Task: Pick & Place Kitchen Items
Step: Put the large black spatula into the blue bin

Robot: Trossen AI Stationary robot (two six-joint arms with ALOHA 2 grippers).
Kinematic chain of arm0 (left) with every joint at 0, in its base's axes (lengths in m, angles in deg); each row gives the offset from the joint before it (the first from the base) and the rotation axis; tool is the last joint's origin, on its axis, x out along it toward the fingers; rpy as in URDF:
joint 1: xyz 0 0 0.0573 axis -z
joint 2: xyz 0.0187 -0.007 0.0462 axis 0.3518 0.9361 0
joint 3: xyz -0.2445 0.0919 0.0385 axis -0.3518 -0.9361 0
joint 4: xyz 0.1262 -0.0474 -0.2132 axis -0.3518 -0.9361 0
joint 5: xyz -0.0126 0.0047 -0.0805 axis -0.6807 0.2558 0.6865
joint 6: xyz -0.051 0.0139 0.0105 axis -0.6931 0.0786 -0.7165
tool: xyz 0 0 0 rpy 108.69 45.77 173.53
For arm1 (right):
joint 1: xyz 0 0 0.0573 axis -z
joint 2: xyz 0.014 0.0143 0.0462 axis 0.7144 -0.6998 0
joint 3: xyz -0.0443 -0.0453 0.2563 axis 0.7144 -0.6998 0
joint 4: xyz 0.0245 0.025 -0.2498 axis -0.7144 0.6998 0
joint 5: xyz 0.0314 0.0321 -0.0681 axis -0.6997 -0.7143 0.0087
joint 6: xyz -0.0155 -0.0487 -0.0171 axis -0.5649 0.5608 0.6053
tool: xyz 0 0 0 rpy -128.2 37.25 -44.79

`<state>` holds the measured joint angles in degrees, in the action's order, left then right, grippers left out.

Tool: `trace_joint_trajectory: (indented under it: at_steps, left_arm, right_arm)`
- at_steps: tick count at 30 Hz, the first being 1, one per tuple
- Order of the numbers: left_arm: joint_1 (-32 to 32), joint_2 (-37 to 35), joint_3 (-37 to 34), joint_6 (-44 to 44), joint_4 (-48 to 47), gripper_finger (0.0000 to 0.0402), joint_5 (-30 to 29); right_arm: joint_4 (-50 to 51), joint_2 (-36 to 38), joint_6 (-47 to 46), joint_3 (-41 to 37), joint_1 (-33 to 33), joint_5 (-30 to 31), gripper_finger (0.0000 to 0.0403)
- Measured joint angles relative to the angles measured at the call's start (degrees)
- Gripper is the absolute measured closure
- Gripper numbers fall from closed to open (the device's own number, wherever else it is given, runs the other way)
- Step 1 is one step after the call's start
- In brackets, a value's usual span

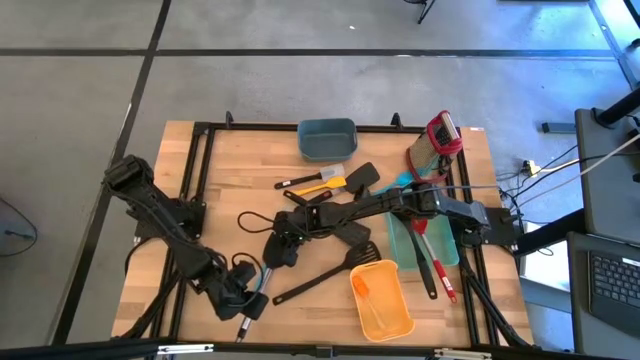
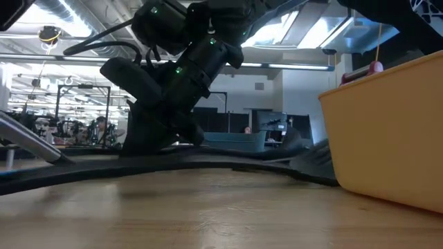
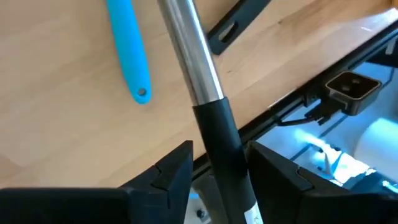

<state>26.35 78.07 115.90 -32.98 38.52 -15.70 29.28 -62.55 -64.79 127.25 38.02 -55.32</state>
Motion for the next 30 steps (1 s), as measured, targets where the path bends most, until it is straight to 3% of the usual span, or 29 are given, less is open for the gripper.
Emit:
trace_joint_trajectory:
  at_steps: [5,11,13,18,23,25,30]
  left_arm:
    - [3.0,0.0,-5.1,-6.0,9.1,0.0239,-4.5]
    - [6.6,0.0,-11.9,-11.4,24.6,0.0239,-20.8]
    - [6.9,0.0,-13.0,-11.8,28.0,0.0243,-23.4]
    - [7.0,0.0,-13.5,-12.2,30.5,0.0271,-23.1]
    - [7.0,0.1,-13.5,-15.1,32.3,0.0339,-21.8]
    - [7.0,0.2,-13.7,-15.2,31.8,0.0343,-20.8]
    - [7.9,0.2,-13.7,-13.7,32.5,0.0343,-19.6]
  right_arm:
    - [0.0,0.0,0.0,0.0,0.0,0.0,0.0359]
    - [0.1,0.0,0.0,-0.1,0.0,0.0,0.0359]
    - [0.1,0.0,0.0,-0.1,0.0,0.0,0.0359]
    - [0.4,0.0,0.0,-0.1,0.0,0.0,0.0359]
    - [1.4,0.0,0.6,0.0,0.0,0.0,0.0359]
    - [1.6,0.0,0.5,0.0,0.0,-0.3,0.0359]
    - [2.4,0.8,-2.7,-0.2,0.9,-8.6,0.0359]
